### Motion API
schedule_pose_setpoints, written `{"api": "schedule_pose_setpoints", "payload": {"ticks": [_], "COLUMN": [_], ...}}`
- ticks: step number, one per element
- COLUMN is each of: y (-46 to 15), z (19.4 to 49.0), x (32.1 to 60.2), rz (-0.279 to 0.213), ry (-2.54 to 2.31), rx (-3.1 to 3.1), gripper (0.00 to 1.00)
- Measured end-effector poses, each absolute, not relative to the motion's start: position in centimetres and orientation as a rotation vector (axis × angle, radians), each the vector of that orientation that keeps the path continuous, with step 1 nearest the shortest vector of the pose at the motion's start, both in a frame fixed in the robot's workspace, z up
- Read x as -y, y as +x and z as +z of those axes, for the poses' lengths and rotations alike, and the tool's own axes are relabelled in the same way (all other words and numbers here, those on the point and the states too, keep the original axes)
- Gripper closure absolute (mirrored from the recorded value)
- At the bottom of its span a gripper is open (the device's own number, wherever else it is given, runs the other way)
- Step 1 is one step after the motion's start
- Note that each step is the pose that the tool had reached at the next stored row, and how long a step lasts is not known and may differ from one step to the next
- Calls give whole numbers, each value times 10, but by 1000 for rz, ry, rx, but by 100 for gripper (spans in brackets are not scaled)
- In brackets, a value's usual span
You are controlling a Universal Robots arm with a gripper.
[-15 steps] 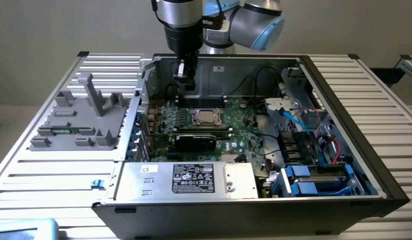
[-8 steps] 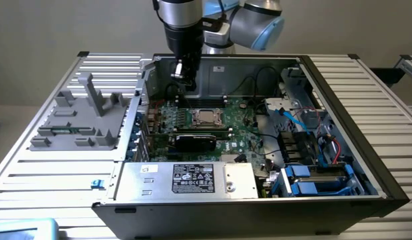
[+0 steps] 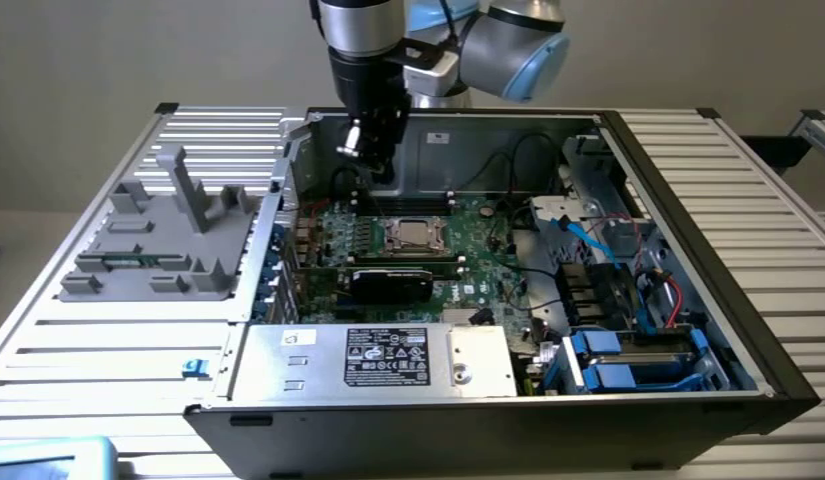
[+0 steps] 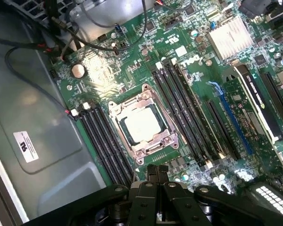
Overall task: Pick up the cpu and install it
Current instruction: 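Install the first cpu locking lever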
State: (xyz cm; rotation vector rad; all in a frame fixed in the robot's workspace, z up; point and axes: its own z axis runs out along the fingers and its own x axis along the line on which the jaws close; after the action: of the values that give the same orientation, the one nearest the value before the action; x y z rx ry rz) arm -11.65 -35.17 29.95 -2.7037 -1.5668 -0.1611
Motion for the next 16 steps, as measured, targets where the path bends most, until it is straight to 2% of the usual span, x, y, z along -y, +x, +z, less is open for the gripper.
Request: {"api": "schedule_pose_setpoints", "payload": {"ticks": [16], "y": [-116], "z": [298], "x": [352], "rz": [-161], "ry": [-2899], "rx": [1202], "gripper": [89]}}
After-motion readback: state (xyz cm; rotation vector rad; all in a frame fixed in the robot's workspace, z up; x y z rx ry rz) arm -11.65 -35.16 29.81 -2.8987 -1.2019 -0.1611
